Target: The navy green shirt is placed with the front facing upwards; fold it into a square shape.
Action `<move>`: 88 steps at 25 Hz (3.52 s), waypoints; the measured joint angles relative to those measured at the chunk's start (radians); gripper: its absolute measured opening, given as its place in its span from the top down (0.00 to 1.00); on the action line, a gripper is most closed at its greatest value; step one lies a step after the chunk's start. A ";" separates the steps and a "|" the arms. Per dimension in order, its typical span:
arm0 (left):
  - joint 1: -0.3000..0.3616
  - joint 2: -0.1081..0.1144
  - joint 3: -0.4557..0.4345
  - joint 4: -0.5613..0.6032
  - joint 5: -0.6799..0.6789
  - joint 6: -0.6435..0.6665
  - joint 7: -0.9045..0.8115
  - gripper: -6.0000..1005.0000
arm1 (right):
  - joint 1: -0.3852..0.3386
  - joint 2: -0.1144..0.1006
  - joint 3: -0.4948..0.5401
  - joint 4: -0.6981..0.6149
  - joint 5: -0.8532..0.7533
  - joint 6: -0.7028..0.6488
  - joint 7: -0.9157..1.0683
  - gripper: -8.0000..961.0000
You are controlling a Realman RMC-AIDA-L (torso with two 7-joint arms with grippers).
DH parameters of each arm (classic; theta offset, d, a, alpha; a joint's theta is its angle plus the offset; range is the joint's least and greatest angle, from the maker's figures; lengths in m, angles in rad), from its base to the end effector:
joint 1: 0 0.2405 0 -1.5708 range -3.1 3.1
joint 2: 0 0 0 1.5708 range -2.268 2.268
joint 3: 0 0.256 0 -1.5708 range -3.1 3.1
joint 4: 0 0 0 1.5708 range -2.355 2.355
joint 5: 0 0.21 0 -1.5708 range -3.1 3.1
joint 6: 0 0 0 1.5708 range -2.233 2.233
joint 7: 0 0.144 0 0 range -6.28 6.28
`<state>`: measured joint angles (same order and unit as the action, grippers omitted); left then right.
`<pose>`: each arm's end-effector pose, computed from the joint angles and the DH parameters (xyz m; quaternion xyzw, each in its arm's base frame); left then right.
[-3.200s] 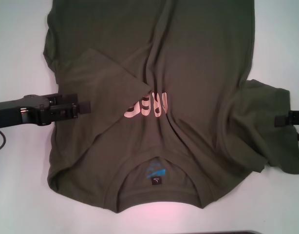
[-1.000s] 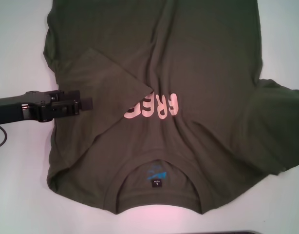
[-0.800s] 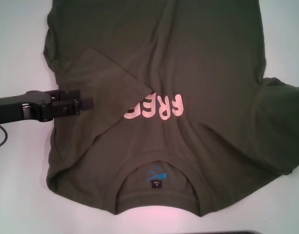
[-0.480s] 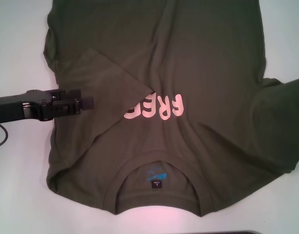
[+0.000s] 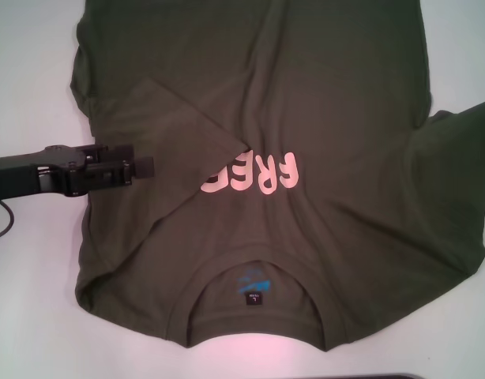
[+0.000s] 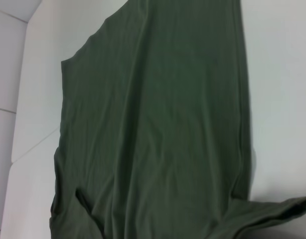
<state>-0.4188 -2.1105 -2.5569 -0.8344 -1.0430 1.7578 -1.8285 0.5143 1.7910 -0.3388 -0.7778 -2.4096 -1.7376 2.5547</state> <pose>-0.2800 0.2893 0.0236 -0.8735 -0.4101 -0.2553 0.0599 0.3440 0.3183 0.1596 -0.6594 0.7137 0.1804 0.1522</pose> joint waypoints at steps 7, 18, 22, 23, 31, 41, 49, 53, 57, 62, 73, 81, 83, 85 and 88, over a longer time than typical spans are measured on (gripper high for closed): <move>0.000 0.000 -0.002 0.000 0.000 0.000 0.000 0.28 | 0.011 0.009 -0.002 0.005 0.019 -0.049 0.001 0.98; -0.006 -0.001 -0.002 0.000 -0.003 -0.005 0.000 0.28 | 0.082 0.067 -0.016 0.026 0.066 -0.094 -0.009 0.98; -0.006 -0.002 -0.020 0.000 -0.003 -0.010 0.000 0.28 | 0.119 0.088 -0.042 0.086 0.069 -0.059 -0.027 0.98; -0.007 -0.002 -0.030 0.000 -0.003 -0.010 0.000 0.28 | 0.130 0.094 -0.047 0.105 0.070 -0.048 -0.035 0.98; -0.011 0.003 -0.076 0.000 -0.003 -0.028 -0.023 0.28 | 0.169 0.126 -0.051 0.232 0.080 0.049 -0.082 0.98; -0.011 0.002 -0.080 0.000 -0.003 -0.052 -0.036 0.28 | 0.166 0.159 -0.052 0.285 0.120 0.120 -0.117 0.98; -0.008 0.002 -0.094 0.000 -0.003 -0.052 -0.041 0.28 | 0.180 0.181 -0.061 0.287 0.121 0.151 -0.128 0.98; -0.006 0.003 -0.099 0.000 -0.003 -0.052 -0.048 0.28 | 0.181 0.186 -0.080 0.288 0.121 0.166 -0.127 0.98; -0.004 0.003 -0.105 0.000 -0.004 -0.052 -0.049 0.28 | 0.182 0.191 -0.088 0.296 0.122 0.181 -0.123 0.92; -0.002 0.003 -0.105 0.000 -0.012 -0.052 -0.050 0.28 | 0.183 0.192 -0.100 0.305 0.123 0.190 -0.130 0.84; -0.001 0.006 -0.105 0.000 -0.017 -0.044 -0.054 0.28 | 0.180 0.173 -0.096 0.289 0.147 0.182 -0.179 0.63; -0.004 0.007 -0.105 0.000 -0.017 -0.043 -0.059 0.28 | 0.157 0.127 -0.089 0.278 0.147 0.148 -0.212 0.32; -0.006 0.008 -0.105 0.000 -0.017 -0.043 -0.063 0.28 | 0.143 0.115 -0.067 0.276 0.154 0.148 -0.213 0.29; -0.007 0.008 -0.105 0.000 -0.017 -0.042 -0.065 0.28 | 0.123 0.104 -0.047 0.276 0.178 0.141 -0.223 0.29; -0.007 0.008 -0.105 0.000 -0.017 -0.042 -0.066 0.28 | 0.092 0.097 -0.042 0.275 0.242 0.100 -0.294 0.30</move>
<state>-0.4262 -2.1028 -2.6615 -0.8345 -1.0602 1.7163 -1.8945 0.6068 1.8881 -0.3804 -0.5027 -2.1672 -1.6380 2.2608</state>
